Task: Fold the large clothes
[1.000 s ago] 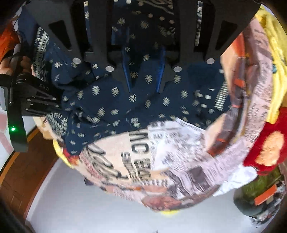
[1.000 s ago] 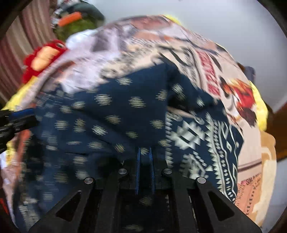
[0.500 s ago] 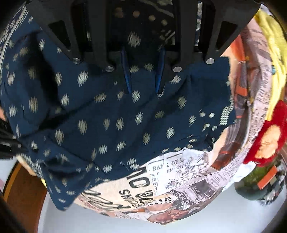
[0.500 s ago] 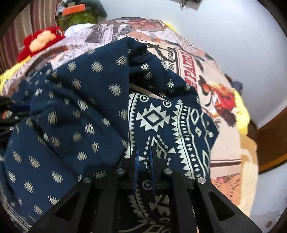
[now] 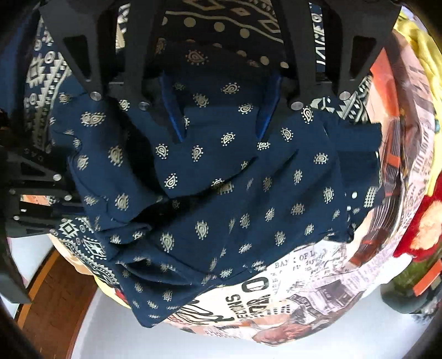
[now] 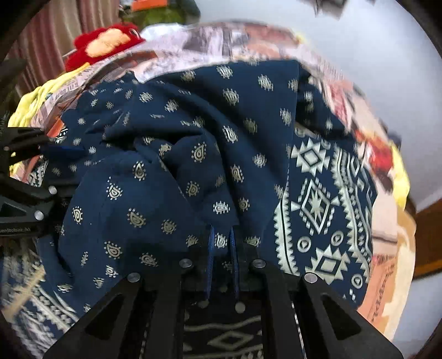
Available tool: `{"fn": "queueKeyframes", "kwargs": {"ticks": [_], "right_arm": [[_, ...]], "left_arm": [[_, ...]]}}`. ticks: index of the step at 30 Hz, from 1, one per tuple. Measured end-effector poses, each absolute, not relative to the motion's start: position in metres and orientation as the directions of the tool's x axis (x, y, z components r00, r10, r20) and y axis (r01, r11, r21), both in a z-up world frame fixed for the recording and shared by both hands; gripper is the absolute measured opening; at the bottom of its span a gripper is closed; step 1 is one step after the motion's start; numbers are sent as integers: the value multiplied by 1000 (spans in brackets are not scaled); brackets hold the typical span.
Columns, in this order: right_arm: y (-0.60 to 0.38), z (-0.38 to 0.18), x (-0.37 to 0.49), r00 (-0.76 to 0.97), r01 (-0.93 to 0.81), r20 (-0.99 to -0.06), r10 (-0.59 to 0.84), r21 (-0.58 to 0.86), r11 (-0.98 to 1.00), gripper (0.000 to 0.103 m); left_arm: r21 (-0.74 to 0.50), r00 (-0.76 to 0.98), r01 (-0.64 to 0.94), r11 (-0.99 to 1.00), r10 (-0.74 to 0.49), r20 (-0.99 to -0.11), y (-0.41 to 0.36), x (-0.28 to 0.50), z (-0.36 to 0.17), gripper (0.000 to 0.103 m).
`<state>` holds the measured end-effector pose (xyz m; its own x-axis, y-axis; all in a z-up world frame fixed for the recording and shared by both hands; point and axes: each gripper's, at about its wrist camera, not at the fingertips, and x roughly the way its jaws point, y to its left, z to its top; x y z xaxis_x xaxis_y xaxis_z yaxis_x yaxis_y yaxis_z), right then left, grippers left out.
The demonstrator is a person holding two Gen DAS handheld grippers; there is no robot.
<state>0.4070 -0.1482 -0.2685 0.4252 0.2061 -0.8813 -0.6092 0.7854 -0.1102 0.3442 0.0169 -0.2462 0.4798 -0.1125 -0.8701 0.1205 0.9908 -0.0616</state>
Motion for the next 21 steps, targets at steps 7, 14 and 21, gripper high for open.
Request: {"fn": "queueKeyframes", "kwargs": {"ticks": [7,14,21], "right_arm": [[-146,-272,392,524,-587,-845,108,-266,765,6],[-141,-279,378,603,-568,-798,10,-420,708,6],[-179,-263,381,526,-480,-850,-34,-329,813,6]], "left_arm": [[-59,496,109,992,-106,-862,27,326,-251,64],[-18,509,100,995,-66,-858,25,311,-249,64],[13,509,85,996,-32,-860,30,286,-245,65]]}}
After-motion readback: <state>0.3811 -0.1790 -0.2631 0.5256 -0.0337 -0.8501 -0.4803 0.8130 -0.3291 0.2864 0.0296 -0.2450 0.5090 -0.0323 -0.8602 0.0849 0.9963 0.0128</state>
